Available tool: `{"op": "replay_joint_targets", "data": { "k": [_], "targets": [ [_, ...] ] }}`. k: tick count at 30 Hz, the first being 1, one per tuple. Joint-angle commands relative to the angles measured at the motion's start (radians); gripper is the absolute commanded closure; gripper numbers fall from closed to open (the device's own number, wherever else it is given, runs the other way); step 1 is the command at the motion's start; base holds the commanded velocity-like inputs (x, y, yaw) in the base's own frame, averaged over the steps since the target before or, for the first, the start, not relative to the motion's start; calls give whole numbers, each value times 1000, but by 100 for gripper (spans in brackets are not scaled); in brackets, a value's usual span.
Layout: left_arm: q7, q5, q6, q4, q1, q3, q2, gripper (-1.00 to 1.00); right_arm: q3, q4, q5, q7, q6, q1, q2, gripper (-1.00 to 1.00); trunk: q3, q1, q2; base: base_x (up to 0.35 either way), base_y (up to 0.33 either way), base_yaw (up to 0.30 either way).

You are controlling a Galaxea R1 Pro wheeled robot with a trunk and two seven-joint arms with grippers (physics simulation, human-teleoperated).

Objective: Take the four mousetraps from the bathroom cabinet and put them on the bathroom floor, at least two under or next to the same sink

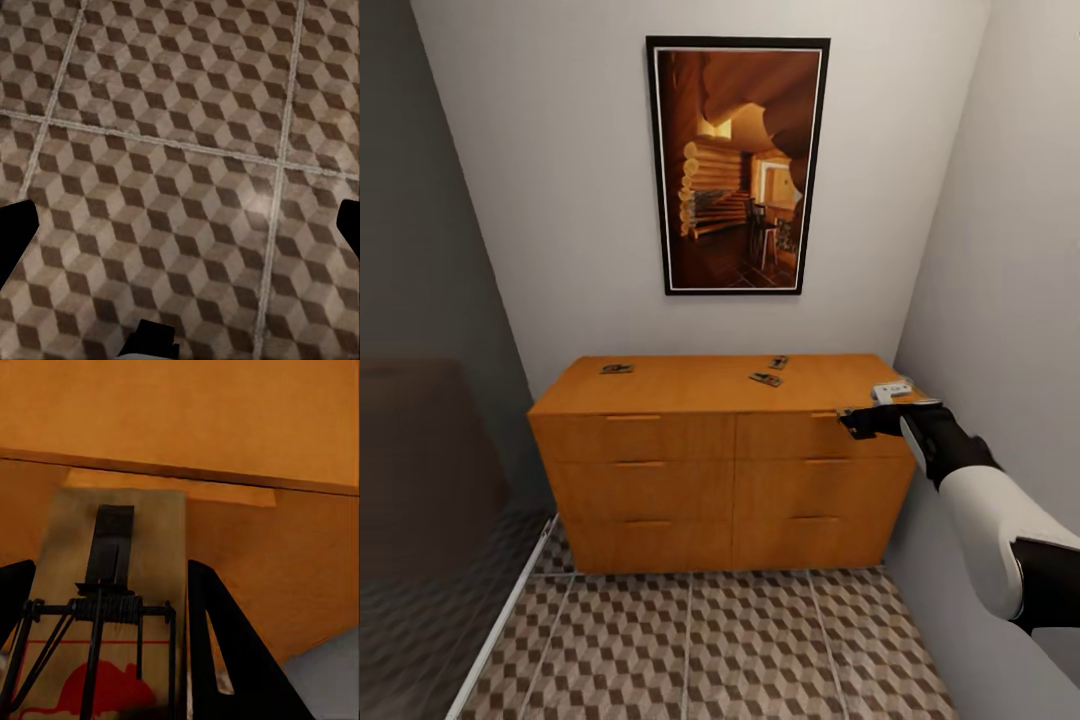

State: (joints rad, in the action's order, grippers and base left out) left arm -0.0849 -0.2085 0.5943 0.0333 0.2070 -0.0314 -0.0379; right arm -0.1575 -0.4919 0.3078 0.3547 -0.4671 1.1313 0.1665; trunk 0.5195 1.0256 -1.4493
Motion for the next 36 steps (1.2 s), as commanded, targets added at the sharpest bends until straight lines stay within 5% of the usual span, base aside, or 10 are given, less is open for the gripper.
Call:
{"op": "replay_joint_targets", "data": {
  "k": [1, 17, 25, 27, 36],
  "targets": [
    [-3, -3, 6, 4, 2, -4, 0, -100, -7, 7, 7, 8, -3, 1, -1, 100, 1, -1, -1, -272, 214, 0],
    [-3, -3, 6, 4, 2, -4, 0, -100, -8, 204, 7, 7, 117, 1, -1, 100, 1, -1, -1, -266, 207, 0],
    [-3, -3, 6, 4, 2, -4, 0, -100, -8, 419, 7, -20, 320, -16, 0, 100, 1, -1, -1, -59, 45, 0],
    [-3, -3, 6, 3, 2, -4, 0, -100, -8, 465, 7, -59, 423, -65, 1, 100, 1, -1, -1, -5, 4, 0],
    [-4, -3, 4, 2, 2, -3, -3, -100, -9, 475, 5, -75, 626, -300, -2, 100, 1, -1, -1, -1, 0, 0]
  ]
}}
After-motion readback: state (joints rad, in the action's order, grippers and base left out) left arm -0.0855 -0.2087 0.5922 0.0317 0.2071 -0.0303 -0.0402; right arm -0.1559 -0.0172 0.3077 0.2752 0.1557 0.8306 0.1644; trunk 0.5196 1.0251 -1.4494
